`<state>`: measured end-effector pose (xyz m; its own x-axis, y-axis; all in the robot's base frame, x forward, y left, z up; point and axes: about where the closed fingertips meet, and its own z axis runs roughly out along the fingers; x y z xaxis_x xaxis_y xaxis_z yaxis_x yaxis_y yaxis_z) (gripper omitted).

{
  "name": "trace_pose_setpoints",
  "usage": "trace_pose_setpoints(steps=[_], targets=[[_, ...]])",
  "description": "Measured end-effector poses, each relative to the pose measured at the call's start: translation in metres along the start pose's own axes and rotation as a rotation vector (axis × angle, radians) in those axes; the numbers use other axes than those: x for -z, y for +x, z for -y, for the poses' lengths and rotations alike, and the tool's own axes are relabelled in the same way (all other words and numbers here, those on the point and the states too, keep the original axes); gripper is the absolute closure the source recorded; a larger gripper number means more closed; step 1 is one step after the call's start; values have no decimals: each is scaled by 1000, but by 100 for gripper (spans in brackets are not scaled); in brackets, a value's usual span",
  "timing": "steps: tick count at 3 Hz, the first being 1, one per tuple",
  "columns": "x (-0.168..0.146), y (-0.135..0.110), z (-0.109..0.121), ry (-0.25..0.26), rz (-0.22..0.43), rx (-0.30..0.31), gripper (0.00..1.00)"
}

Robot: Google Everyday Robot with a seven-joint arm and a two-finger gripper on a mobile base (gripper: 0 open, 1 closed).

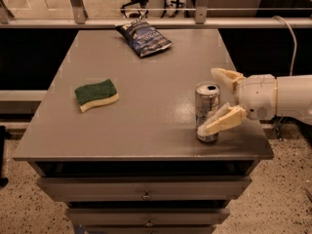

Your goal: Knock redbull can over

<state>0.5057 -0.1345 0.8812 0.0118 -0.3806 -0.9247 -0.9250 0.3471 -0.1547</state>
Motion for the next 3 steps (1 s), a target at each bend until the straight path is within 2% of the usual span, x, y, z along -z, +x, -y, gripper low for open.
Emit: trace_pose_setpoints(steps=[1, 2, 3], targets=[[-28, -34, 13, -34, 34, 29, 0], [-78, -101, 21, -128, 83, 72, 0], [-70, -97, 28, -135, 56, 64, 0]])
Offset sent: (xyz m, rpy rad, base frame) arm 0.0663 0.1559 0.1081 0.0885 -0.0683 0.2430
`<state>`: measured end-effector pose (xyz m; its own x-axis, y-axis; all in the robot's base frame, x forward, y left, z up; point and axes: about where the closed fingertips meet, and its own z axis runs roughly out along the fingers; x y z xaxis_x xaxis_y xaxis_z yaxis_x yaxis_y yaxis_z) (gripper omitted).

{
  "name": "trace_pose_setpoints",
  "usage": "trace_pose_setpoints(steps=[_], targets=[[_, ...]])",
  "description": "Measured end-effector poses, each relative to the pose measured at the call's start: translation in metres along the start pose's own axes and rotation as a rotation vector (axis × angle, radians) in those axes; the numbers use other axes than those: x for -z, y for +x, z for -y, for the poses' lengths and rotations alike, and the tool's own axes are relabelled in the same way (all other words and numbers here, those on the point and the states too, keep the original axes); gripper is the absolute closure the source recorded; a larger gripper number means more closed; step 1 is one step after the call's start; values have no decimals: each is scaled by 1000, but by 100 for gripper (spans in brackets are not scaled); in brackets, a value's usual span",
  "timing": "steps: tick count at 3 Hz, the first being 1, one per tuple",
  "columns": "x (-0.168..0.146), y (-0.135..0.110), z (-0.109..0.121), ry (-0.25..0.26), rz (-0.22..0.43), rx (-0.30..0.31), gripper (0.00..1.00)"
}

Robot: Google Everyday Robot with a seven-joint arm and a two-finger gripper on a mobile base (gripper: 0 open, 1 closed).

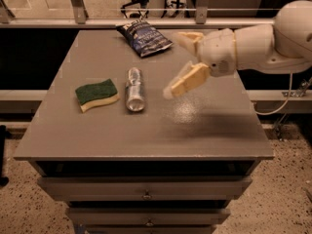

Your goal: Knock redbull can over

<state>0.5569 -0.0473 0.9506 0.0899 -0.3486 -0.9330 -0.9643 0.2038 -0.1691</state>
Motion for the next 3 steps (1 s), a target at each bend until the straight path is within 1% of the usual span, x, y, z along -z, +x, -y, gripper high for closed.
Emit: trace_pose_setpoints(steps=[1, 2, 3], targets=[[28, 23, 2, 26, -41, -20, 0], [66, 45, 6, 64, -83, -37, 0], [100, 63, 10, 88, -126, -56, 0]])
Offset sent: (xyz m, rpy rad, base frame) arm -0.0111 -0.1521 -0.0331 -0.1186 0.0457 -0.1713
